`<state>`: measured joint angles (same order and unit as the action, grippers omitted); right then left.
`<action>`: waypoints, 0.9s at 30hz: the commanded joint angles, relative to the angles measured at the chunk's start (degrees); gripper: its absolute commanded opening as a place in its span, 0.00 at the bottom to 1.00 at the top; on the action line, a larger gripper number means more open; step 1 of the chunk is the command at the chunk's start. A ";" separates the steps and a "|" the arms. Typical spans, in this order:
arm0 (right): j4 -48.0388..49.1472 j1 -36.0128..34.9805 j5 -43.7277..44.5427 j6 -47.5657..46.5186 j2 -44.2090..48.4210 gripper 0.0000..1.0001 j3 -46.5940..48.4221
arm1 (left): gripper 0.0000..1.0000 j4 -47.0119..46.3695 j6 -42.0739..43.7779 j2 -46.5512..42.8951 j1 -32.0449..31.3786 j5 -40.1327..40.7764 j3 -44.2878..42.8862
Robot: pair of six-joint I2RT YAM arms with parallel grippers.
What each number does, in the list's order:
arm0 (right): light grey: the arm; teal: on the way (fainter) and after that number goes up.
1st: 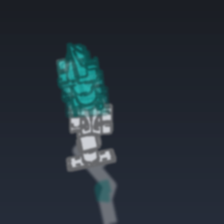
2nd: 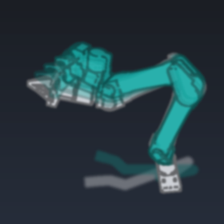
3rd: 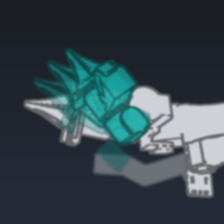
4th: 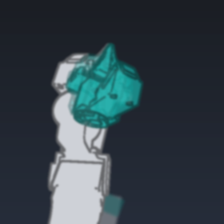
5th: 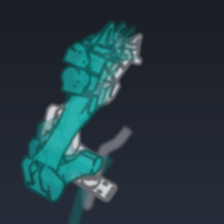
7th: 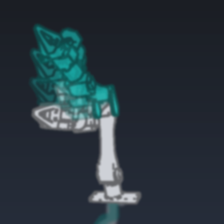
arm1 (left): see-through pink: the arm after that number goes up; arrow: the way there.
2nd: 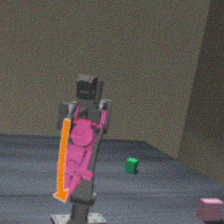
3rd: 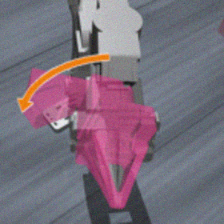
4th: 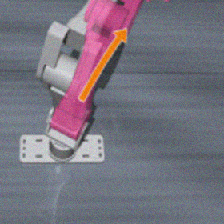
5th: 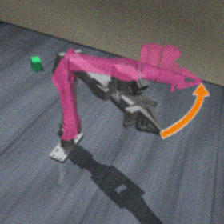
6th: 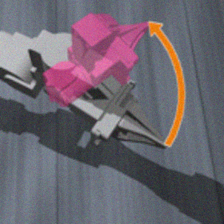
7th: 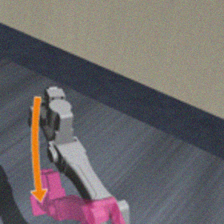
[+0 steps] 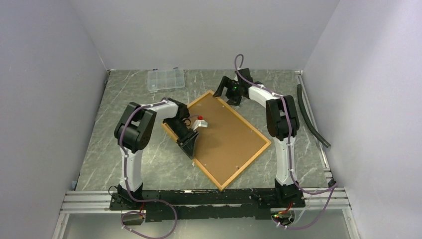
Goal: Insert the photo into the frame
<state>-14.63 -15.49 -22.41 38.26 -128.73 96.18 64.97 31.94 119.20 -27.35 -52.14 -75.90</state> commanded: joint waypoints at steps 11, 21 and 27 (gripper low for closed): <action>-6.81 -3.14 0.48 -5.14 5.71 1.00 0.89 | 0.40 4.11 6.96 -7.27 30.56 5.11 -12.67; -3.49 -13.15 3.03 -10.94 18.44 0.97 -6.75 | 0.39 -9.79 1.82 -3.08 32.45 10.53 -5.75; -1.68 -22.28 -3.57 -14.38 15.62 0.93 -6.02 | 0.36 -10.76 1.31 -0.66 32.58 11.94 -5.84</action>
<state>-18.15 -33.28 -21.34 27.92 -111.24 90.24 58.50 33.65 116.62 5.13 -42.37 -81.84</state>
